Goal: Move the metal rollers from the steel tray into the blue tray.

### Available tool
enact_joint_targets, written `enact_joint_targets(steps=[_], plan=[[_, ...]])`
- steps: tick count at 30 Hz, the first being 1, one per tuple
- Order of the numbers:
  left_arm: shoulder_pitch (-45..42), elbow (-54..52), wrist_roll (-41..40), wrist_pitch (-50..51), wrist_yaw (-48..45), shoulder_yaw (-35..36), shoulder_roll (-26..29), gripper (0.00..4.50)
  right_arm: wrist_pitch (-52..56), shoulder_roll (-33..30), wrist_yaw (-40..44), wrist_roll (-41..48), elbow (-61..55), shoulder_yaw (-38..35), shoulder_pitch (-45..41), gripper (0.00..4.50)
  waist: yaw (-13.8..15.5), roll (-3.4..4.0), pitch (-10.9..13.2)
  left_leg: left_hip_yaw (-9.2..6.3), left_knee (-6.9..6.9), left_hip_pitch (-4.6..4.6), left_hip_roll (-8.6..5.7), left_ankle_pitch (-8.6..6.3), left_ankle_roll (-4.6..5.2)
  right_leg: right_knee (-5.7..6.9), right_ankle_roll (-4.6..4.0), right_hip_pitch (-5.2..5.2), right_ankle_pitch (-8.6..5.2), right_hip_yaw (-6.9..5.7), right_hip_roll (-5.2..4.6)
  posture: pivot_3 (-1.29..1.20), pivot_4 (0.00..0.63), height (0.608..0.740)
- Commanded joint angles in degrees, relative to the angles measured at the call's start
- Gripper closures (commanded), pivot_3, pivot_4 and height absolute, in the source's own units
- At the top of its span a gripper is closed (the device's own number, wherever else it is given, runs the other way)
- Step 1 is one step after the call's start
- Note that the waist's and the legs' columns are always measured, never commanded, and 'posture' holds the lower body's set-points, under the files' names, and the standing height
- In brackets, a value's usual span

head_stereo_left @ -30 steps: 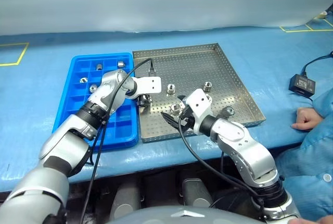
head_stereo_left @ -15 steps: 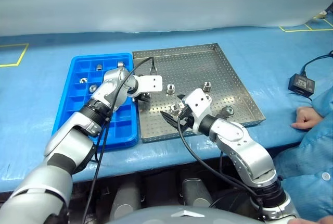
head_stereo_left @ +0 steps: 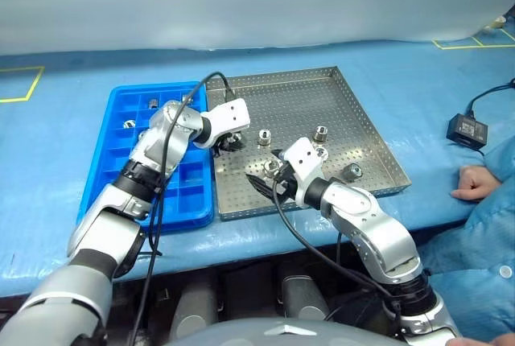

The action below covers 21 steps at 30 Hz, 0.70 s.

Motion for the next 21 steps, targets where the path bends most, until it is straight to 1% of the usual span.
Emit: enact_joint_targets(steps=[1,3,5,8,12,14,17,21], plan=[[4.5,-13.01,-4.24,4.06,0.95,6.21,3.28,2.75,-0.78,-0.13,2.29,3.01,-1.9,-2.31,-0.55,0.0,-0.23,0.02,-0.01,0.01,-0.01,0.02,0.0,0.0,0.0,0.0,0.0,0.0,0.0,0.02,0.01,-0.11,0.15,0.74],[8.58,-18.93,-5.65,6.29,2.72,9.23,5.28,2.75,-0.69,-0.46,3.56,4.27,-2.27,-2.58,-0.92,0.0,-0.21,0.03,0.0,0.02,-0.04,0.1,0.02,0.0,0.0,0.05,0.0,0.03,0.0,0.06,0.03,-0.09,0.15,0.74],[12.29,-23.76,-7.01,9.43,5.8,13.34,6.01,2.75,-0.56,-0.93,4.65,4.97,-2.4,-2.46,-1.39,0.0,0.08,0.02,0.0,0.01,-0.04,0.16,0.03,0.01,-0.02,0.12,0.0,0.05,-0.01,0.04,0.05,-0.06,0.15,0.74],[18.33,-28.98,-5.24,13.59,12.72,18.85,7.2,2.75,-0.29,-1.7,5.6,5.05,-1.96,-1.84,-2.27,0.0,0.78,0.01,0.0,0.01,0.01,0.18,0.04,0.04,-0.05,0.19,-0.01,0.05,-0.02,0.02,0.04,-0.03,0.15,0.74],[24.9,-34.56,-3.39,20.45,22.84,25.51,4.85,2.75,-0.08,-2.45,6.23,4.81,-1.05,-1.16,-3.4,0.0,1.64,0.0,0.01,0.01,0.01,0.22,0.03,0.05,-0.06,0.2,-0.01,0.09,-0.02,0.02,0.02,0.01,0.15,0.74],[27.06,-35.13,-1.57,24.34,29.8,28.3,1.63,2.75,0.19,-2.55,6.58,4.9,-0.71,-0.83,-4.02,0.0,2.66,-0.01,0.02,0.0,0.01,0.22,0.02,0.05,-0.06,0.19,-0.01,0.1,-0.02,0.01,0.02,0.04,0.15,0.74],[29.74,-35.08,0.52,27.04,36.19,28.96,-0.79,2.75,0.52,-2.71,7.02,5.02,-0.2,-0.39,-4.74,0.0,3.88,-0.04,0.02,0.01,0.03,0.22,0.0,0.05,-0.06,0.18,0.0,0.13,-0.02,0.0,0.02,0.06,0.15,0.74],[30.8,-32.23,1.37,27.21,41.92,28.99,-2.63,2.75,0.8,-2.88,7.14,4.65,0.46,0.34,-5.6,0.0,5.17,-0.09,0.04,-0.01,0.03,0.19,-0.01,0.05,-0.07,0.15,-0.01,0.11,-0.01,-0.03,0.02,0.07,0.15,0.74]])
